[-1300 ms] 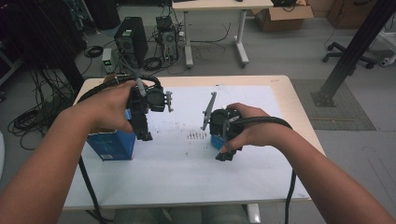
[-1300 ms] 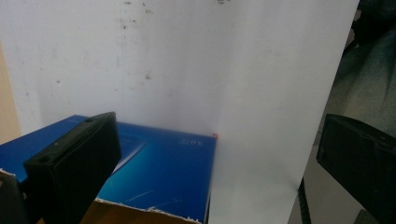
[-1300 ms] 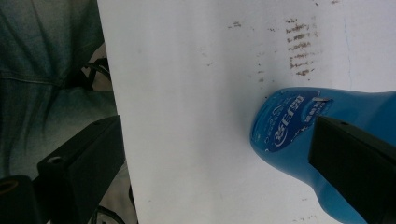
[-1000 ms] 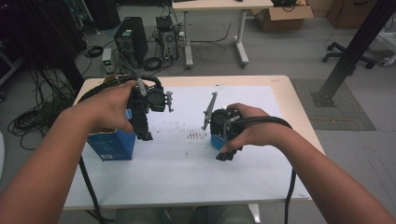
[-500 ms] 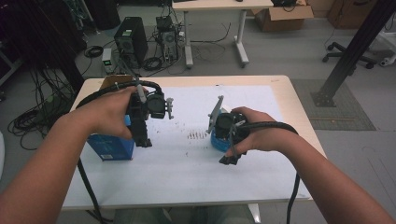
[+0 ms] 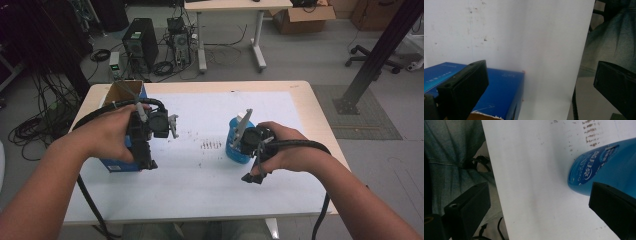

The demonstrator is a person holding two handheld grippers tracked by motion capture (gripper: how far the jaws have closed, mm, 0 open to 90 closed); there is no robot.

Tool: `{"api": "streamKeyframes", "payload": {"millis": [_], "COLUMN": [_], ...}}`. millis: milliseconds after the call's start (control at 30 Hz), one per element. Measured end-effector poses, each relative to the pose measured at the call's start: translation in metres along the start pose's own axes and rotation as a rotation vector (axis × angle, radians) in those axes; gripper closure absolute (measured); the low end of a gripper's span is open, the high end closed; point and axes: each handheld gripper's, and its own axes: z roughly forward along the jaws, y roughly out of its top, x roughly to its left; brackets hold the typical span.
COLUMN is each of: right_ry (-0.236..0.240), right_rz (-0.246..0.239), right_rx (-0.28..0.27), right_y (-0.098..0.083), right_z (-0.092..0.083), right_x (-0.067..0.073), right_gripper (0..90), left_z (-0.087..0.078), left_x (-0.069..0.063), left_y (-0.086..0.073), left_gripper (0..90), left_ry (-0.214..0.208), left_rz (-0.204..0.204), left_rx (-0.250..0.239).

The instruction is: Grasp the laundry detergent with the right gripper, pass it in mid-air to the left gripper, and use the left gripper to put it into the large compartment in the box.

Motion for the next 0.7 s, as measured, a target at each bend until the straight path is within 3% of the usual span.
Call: {"api": "streamKeyframes", "payload": {"millis": [700], "right_ry": [-0.012], "right_rz": [0.074], "right_rx": [-0.021], "right_y": [-0.035], "right_z": [0.006], "right_x": [-0.003], "right_gripper": [4.1], "left_z": [0.006], "left_x": [-0.024], "left_y": [0.008], "left_gripper": [0.2], "left_ry": [-0.002], "left_rz": [0.062], "left_rx": [0.023]}}
